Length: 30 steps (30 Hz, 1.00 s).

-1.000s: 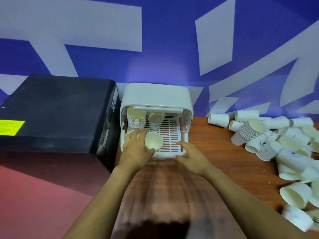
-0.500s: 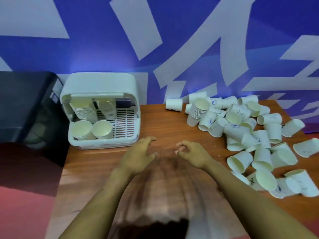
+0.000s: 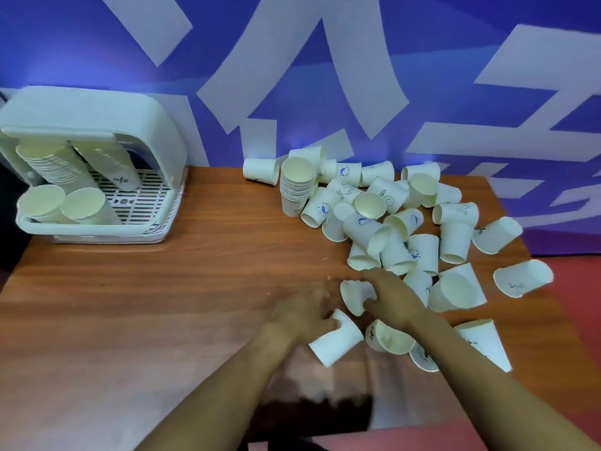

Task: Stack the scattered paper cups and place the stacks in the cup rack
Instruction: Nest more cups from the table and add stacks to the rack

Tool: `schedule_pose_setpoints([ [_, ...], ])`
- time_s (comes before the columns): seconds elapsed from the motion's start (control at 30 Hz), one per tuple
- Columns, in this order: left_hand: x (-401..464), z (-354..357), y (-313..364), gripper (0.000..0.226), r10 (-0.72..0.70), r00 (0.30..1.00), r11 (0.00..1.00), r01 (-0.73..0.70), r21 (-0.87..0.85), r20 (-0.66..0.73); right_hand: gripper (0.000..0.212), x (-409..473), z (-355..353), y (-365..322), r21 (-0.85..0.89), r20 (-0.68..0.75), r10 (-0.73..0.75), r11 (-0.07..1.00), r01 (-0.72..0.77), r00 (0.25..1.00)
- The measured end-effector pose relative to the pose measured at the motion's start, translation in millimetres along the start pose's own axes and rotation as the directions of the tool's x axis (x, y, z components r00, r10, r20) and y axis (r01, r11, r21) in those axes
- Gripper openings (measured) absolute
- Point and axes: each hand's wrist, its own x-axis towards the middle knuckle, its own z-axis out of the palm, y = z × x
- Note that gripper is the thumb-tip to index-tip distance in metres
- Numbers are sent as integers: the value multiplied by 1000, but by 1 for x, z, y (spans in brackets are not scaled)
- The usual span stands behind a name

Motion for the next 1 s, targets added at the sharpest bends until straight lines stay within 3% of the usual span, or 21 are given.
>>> schedule_pose_setpoints([
  [0.1, 9, 18, 10, 70, -47, 999, 987, 46, 154, 4, 51, 6, 6, 15, -119, 11, -87, 989, 88, 996],
  [0.23, 15, 35, 15, 87, -93, 995, 980, 87, 178, 28, 60, 17, 15, 22, -169, 24, -159, 972, 161, 987],
  [0.5, 21, 39, 19, 86, -68, 998, 992, 65, 110, 19, 64, 27, 23, 21, -220, 42, -234, 946, 237, 971],
  [0.67, 17, 29, 15, 85, -85, 996, 995, 86, 50, -6, 70, 29, 24, 15, -283, 98, -205, 932, 225, 974],
  [0.83, 9, 7, 3, 73, -135, 988, 990, 137, 19, -78, 63, 35, 16, 5, -282, 57, -213, 934, 220, 976],
  [1.0, -2, -37, -12, 65, -179, 955, 984, 173, -48, -235, 62, 38, 3, -11, -106, -152, -281, 958, 267, 948],
])
